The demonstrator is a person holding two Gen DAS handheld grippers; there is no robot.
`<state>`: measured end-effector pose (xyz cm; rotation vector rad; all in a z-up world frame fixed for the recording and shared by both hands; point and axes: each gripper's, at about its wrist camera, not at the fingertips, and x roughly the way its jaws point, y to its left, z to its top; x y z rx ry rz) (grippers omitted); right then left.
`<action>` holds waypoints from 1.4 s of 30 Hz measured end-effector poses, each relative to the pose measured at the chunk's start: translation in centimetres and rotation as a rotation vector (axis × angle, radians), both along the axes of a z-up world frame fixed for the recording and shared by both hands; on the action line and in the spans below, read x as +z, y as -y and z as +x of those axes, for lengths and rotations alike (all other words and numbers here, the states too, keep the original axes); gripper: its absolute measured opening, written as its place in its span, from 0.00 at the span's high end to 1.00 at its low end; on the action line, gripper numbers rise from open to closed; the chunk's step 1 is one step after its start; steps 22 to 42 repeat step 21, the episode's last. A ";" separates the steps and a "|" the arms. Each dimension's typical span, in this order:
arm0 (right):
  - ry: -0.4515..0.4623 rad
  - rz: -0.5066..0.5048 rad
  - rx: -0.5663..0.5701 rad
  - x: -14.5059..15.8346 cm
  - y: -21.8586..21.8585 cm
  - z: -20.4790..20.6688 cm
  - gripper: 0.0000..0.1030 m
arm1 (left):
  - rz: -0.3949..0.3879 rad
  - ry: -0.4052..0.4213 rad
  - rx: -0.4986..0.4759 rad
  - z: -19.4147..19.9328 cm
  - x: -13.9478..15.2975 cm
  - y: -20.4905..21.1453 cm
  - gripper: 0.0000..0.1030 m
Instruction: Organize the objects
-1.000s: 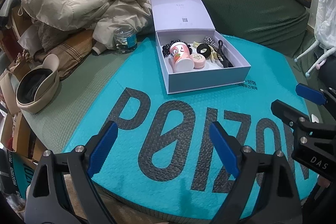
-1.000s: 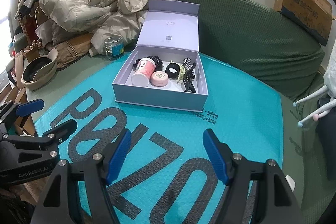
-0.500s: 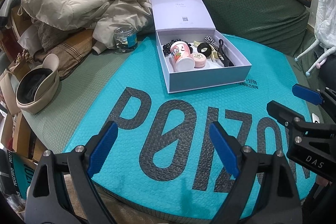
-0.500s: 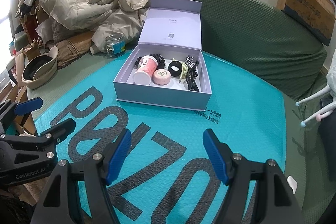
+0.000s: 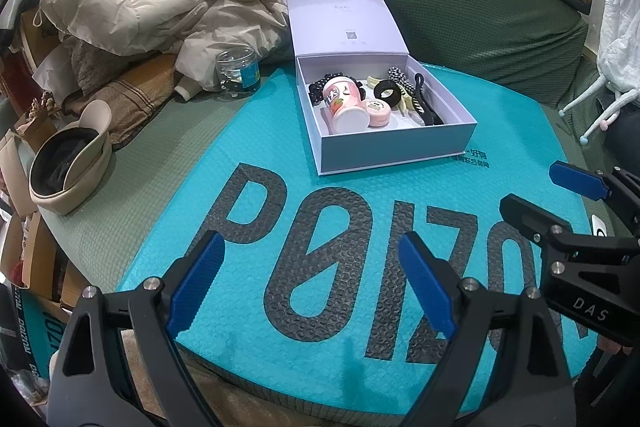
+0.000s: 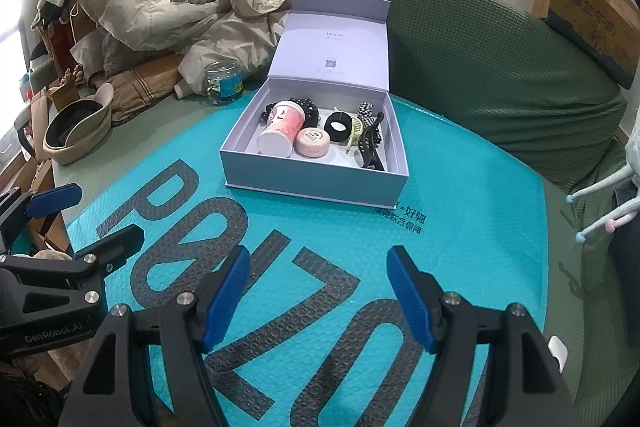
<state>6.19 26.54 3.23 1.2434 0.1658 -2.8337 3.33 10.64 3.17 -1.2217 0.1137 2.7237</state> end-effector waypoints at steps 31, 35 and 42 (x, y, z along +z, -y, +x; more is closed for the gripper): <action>0.018 0.000 0.000 -0.6 0.0 -0.1 0.30 | 0.003 0.027 -0.003 0.1 -0.7 0.0 0.14; 0.018 0.000 0.000 -0.6 0.0 -0.1 0.30 | 0.003 0.027 -0.003 0.1 -0.7 0.0 0.14; 0.018 0.000 0.000 -0.6 0.0 -0.1 0.30 | 0.003 0.027 -0.003 0.1 -0.7 0.0 0.14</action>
